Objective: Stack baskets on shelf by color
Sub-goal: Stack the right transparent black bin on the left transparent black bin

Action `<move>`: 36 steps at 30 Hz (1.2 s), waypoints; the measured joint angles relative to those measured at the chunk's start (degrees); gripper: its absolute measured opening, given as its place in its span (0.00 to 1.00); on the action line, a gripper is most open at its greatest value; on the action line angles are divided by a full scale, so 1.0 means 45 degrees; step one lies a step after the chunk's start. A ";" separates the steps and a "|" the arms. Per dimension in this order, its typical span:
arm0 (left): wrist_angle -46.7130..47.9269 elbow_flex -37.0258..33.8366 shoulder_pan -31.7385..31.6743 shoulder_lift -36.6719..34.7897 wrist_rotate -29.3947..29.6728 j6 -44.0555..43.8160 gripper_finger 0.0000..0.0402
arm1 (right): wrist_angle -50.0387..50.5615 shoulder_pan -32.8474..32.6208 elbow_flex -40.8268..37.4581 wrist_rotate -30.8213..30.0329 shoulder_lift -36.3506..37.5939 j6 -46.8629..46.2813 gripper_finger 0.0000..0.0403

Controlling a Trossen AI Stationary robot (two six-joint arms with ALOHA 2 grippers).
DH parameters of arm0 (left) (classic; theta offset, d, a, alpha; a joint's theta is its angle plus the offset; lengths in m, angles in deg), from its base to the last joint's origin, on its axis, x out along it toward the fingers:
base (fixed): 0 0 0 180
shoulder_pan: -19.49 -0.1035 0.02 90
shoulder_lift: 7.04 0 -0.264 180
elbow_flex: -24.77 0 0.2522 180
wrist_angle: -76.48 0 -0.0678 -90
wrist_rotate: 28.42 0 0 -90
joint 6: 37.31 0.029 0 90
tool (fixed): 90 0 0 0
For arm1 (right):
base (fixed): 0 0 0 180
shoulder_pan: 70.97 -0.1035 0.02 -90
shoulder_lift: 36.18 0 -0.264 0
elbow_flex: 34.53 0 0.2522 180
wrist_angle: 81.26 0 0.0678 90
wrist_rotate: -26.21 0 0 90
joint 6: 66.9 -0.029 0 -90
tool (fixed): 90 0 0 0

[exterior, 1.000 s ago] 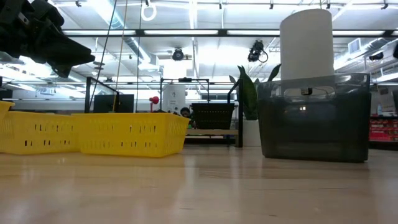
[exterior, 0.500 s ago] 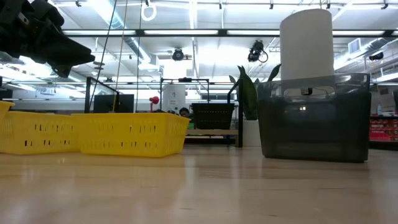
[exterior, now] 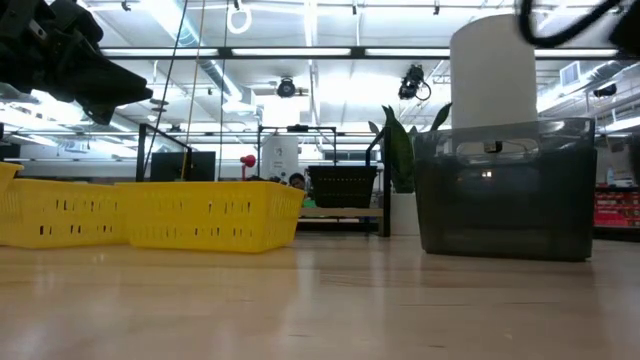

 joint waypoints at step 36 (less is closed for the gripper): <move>0.0003 0.0003 0.0002 0.0000 0.0000 0.0003 0.29 | 0.4130 -0.0100 0.3980 -0.6676 0.0632 0.7456 0.11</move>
